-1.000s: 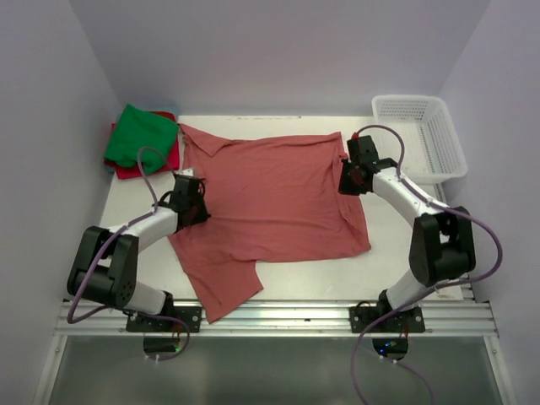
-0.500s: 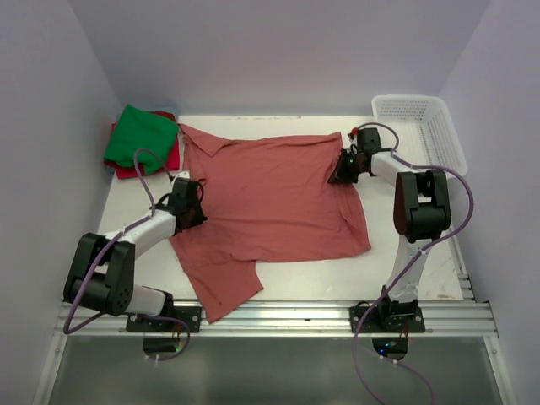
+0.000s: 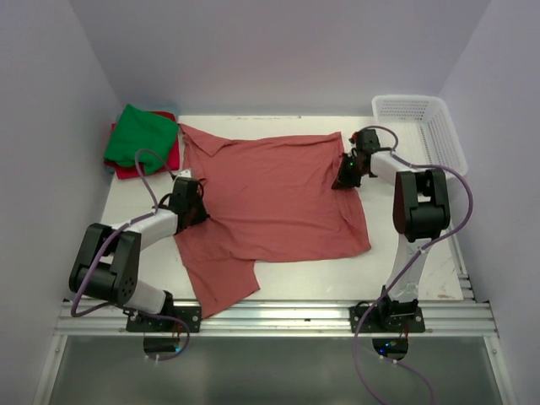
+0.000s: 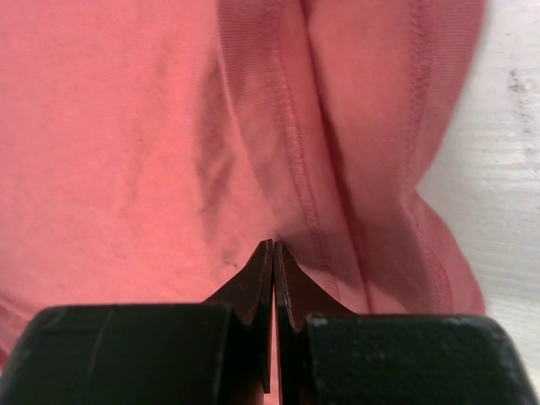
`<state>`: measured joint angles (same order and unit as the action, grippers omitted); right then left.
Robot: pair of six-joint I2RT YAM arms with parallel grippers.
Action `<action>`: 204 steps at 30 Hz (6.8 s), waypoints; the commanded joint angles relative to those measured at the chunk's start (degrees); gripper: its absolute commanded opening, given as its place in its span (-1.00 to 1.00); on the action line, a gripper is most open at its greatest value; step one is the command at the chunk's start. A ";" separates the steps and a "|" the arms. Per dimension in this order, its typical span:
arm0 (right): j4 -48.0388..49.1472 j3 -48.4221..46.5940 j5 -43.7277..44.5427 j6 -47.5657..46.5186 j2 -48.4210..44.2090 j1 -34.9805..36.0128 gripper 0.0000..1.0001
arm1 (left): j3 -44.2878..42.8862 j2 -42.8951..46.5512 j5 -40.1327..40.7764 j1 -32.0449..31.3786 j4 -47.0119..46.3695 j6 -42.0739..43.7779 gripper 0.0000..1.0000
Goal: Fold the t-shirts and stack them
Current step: Flatten out the tshirt
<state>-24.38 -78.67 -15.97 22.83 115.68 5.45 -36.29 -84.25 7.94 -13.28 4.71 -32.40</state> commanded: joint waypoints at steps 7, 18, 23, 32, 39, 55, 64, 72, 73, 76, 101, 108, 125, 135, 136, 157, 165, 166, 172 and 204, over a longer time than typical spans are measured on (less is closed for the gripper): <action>-16.11 -9.47 27.44 1.95 3.76 0.00 -1.00 | 2.54 -0.85 -2.59 2.56 2.06 -2.05 -1.00; -25.18 -16.50 45.22 5.56 9.12 -1.15 -1.00 | 7.20 3.91 -0.12 3.78 5.66 -2.31 -1.00; -27.29 -17.83 50.23 6.61 10.44 -2.11 -1.00 | 7.90 6.29 0.67 4.14 6.54 -2.58 -1.00; -22.84 -9.87 51.24 7.67 -1.83 -2.20 -1.00 | 7.29 7.08 -0.03 4.31 6.54 -2.31 -1.00; -10.54 4.21 30.45 -0.31 -26.53 2.10 -1.00 | 6.23 9.88 -5.29 4.23 4.26 -0.74 -1.00; -4.97 12.67 14.13 -0.77 -29.90 10.19 -1.00 | -5.87 10.36 -12.77 4.22 -9.19 -1.61 -0.77; 2.49 11.18 14.21 -1.56 -22.44 10.37 -1.00 | -32.42 -20.24 -17.87 4.31 -6.47 -1.26 -1.00; 3.04 -0.24 15.79 2.04 -5.30 9.23 -1.00 | -36.83 -27.99 -20.77 4.31 -5.85 -0.64 -1.00; 2.68 -1.12 16.40 2.22 -4.16 9.22 -1.00 | -36.66 -27.90 -21.04 4.23 -5.94 -0.64 -1.00; -0.05 -4.20 19.20 2.48 -0.11 9.05 -1.00 | -36.22 -27.90 -22.27 4.23 -6.12 -0.12 -1.00; -13.94 -6.76 35.65 6.62 5.70 3.42 -1.00 | -41.76 -37.23 -16.57 4.84 6.80 0.15 -1.00; -14.38 -6.93 37.14 6.44 6.93 3.42 -1.00 | -38.41 -29.49 -4.28 7.47 7.86 -0.29 -1.00; -14.47 -6.58 37.50 6.00 7.28 3.16 -1.00 | -31.30 -17.55 -12.35 14.95 -2.22 -0.38 -1.00; -10.34 -5.61 33.47 3.28 6.49 4.21 -1.00 | -43.94 -33.60 -37.45 9.94 -10.59 -0.81 -1.00; -9.99 -5.70 33.11 3.10 6.66 4.30 -1.00 | -46.47 -36.83 -38.96 9.68 -11.03 -1.95 -1.00; -8.31 -8.34 24.32 -0.68 10.18 8.35 -1.00 | -63.54 -50.48 -40.56 4.75 -10.35 -12.16 -1.00; -14.72 -9.83 36.91 3.68 10.01 8.43 -1.00 | -66.28 -52.07 -33.44 4.84 -1.20 -10.76 -1.00; -16.91 -9.48 38.28 4.41 8.70 8.43 -1.00 | -66.01 -51.98 -33.26 4.93 -0.93 -10.58 -1.00; -23.68 -9.65 47.51 9.50 7.28 8.35 -1.00 | -62.32 -50.14 -32.38 5.98 -1.11 -10.31 -1.00; -3.92 -0.87 19.13 -1.83 -13.20 13.35 0.36 | -60.11 -49.51 -39.58 6.69 -16.49 -11.45 -0.09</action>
<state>-29.47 -80.12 6.26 20.82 102.87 16.69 -91.83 -131.81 -30.81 -6.59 -11.07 -43.83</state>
